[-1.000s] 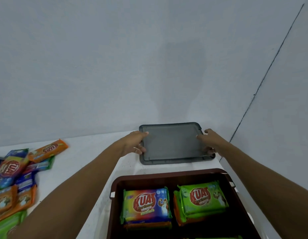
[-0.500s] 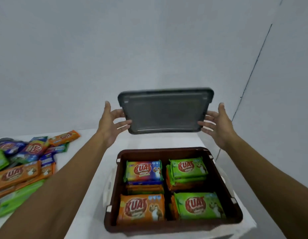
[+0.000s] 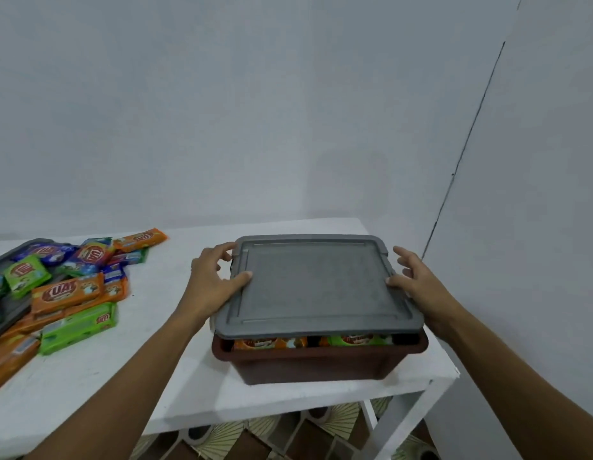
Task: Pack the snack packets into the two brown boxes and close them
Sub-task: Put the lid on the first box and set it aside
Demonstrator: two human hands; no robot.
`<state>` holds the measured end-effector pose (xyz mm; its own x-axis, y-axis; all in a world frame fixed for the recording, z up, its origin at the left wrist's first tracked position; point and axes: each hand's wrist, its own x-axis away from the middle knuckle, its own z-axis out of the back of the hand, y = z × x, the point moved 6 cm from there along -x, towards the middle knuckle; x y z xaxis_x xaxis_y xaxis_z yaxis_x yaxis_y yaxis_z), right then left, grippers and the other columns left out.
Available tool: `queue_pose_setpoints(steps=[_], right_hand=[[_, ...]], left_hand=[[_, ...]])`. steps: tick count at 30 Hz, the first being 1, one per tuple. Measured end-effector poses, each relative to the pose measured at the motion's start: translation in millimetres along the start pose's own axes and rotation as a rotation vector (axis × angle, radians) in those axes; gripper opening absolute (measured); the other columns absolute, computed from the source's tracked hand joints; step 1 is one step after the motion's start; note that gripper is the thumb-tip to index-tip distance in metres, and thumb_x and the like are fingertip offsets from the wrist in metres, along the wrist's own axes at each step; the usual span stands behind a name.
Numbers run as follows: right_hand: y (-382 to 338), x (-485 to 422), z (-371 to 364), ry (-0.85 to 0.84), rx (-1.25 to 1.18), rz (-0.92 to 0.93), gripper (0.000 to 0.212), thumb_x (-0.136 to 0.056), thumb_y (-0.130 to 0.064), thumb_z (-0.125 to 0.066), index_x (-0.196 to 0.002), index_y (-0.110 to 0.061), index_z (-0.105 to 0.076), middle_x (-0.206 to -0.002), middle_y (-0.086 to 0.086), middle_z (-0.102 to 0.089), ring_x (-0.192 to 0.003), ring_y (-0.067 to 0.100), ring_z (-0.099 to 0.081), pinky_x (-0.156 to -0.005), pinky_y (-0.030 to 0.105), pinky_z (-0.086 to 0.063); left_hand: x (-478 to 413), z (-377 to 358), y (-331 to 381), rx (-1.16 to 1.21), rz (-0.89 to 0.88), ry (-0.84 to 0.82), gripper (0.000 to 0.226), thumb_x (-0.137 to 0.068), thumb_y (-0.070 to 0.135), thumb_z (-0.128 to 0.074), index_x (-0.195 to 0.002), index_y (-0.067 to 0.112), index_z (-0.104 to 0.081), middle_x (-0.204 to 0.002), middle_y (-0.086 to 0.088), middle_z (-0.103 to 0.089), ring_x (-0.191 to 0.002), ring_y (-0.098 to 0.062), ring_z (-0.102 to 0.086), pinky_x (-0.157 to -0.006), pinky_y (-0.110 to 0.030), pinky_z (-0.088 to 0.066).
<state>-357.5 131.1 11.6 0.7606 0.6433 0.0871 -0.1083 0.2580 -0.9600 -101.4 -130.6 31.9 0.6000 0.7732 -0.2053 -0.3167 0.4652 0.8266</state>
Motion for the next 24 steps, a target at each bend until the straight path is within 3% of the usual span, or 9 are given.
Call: queue_pose_setpoints(steps=[3, 5, 7, 10, 13, 19, 24], right_hand=[[16, 16, -3, 0.010, -0.109, -0.076, 0.065, -0.092, -0.017, -0.059, -0.148, -0.033, -0.031, -0.149, 0.001, -0.034, -0.131, 0.022, -0.042, -0.100, 0.044, -0.046], [24, 26, -4, 0.005, -0.214, -0.161, 0.063, -0.091, -0.019, -0.060, -0.147, -0.032, -0.033, -0.141, 0.001, -0.042, -0.117, 0.025, -0.056, -0.085, 0.043, -0.055], [29, 35, -6, -0.018, -0.304, -0.236, 0.050, -0.090, -0.019, -0.061, -0.138, -0.023, -0.047, -0.125, 0.008, -0.061, -0.100, 0.028, -0.067, -0.072, 0.041, -0.058], [28, 42, -8, -0.021, -0.351, -0.262, 0.026, -0.090, -0.017, -0.061, -0.116, -0.012, -0.062, -0.099, 0.015, -0.073, -0.082, 0.030, -0.070, -0.066, 0.040, -0.057], [22, 40, -5, 0.029, -0.330, -0.249, 0.018, -0.089, -0.013, -0.061, -0.105, -0.006, -0.066, -0.092, 0.017, -0.073, -0.078, 0.031, -0.069, -0.066, 0.042, -0.058], [12, 17, -6, 0.073, -0.262, -0.258, 0.011, -0.086, -0.006, -0.061, -0.095, -0.003, -0.065, -0.085, 0.018, -0.069, -0.070, 0.031, -0.065, -0.060, 0.038, -0.055], [-1, -23, -8, 0.110, -0.149, -0.224, 0.018, -0.087, -0.006, -0.062, -0.105, -0.004, -0.065, -0.091, 0.017, -0.069, -0.072, 0.028, -0.065, -0.055, 0.031, -0.051]], left_hand=[[17, -3, -27, 0.181, 0.229, -0.068, 0.074, -0.080, 0.042, -0.074, -0.144, 0.029, -0.039, -0.132, 0.003, -0.045, -0.117, -0.021, -0.049, -0.086, -0.035, -0.049], [26, -8, -37, 0.301, 0.337, -0.141, 0.076, -0.078, 0.045, -0.075, -0.143, 0.027, -0.040, -0.134, 0.001, -0.049, -0.115, -0.024, -0.058, -0.087, -0.040, -0.055], [34, -14, -38, 0.406, 0.403, -0.188, 0.061, -0.080, 0.041, -0.075, -0.133, 0.022, -0.052, -0.126, -0.004, -0.062, -0.100, -0.024, -0.069, -0.077, -0.038, -0.059], [39, -16, -27, 0.480, 0.407, -0.188, 0.030, -0.085, 0.028, -0.072, -0.110, 0.013, -0.065, -0.100, -0.010, -0.075, -0.081, -0.024, -0.074, -0.062, -0.031, -0.057], [37, -14, -21, 0.501, 0.396, -0.164, 0.023, -0.085, 0.021, -0.072, -0.104, 0.008, -0.068, -0.091, -0.010, -0.076, -0.078, -0.026, -0.074, -0.058, -0.030, -0.057], [24, -12, -14, 0.465, 0.400, -0.130, 0.018, -0.084, 0.017, -0.074, -0.100, 0.012, -0.068, -0.093, -0.009, -0.076, -0.080, -0.027, -0.074, -0.060, -0.032, -0.058], [-13, -18, -13, 0.411, 0.393, -0.084, 0.017, -0.084, 0.015, -0.074, -0.099, 0.014, -0.067, -0.104, -0.010, -0.072, -0.083, -0.024, -0.071, -0.064, -0.032, -0.057]])
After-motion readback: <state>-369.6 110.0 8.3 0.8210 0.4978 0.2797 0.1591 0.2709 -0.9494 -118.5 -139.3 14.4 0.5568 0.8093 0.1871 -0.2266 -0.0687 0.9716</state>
